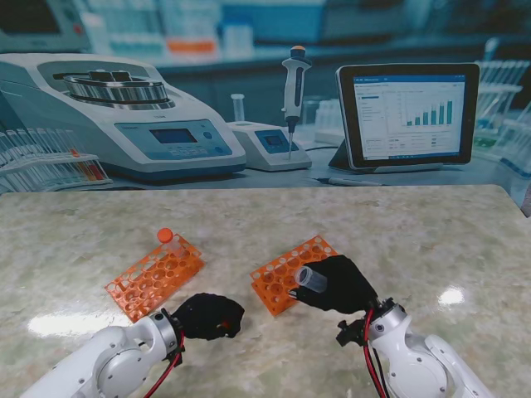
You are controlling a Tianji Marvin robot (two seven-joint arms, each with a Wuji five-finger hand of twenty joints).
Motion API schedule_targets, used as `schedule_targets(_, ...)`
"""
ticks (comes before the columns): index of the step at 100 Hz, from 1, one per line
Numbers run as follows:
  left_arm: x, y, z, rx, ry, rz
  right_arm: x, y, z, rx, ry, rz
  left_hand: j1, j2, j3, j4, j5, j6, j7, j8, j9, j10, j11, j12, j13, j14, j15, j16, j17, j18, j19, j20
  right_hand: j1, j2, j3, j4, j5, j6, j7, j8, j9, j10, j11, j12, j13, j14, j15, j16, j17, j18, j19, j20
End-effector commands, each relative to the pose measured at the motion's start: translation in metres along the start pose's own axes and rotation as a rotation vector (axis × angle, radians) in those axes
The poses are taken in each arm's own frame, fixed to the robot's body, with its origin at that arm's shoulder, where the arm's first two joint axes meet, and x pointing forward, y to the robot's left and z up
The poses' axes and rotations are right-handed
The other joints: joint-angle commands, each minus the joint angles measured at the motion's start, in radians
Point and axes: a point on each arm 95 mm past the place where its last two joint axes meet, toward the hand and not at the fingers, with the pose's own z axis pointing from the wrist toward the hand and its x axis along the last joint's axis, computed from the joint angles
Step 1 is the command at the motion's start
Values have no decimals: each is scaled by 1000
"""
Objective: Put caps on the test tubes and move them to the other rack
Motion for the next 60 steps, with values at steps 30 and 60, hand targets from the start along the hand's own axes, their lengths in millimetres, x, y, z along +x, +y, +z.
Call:
schedule_targets(30, 2, -7, 0, 18, 9, 1, -1, -4, 0, 5, -6, 11, 148, 30, 116, 64, 16, 27, 28, 8, 50, 28, 44, 45, 40, -64, -22, -19, 9, 29, -93, -65, 48, 21, -11, -22, 14, -44, 59, 49, 41, -8, 1, 22, 37, -91, 213, 73, 76, -86, 286, 26)
schedule_targets(60, 3, -13, 0, 42, 18, -4, -2, -4, -1, 7, -7, 12, 148, 34, 115, 65, 15, 26, 28, 8, 50, 28, 41, 46, 39, -62, -23, -17, 8, 34, -99, -53, 48, 22, -12, -24, 14, -46, 58, 50, 41, -7, 0, 21, 37, -90, 212, 72, 76, -86, 286, 26)
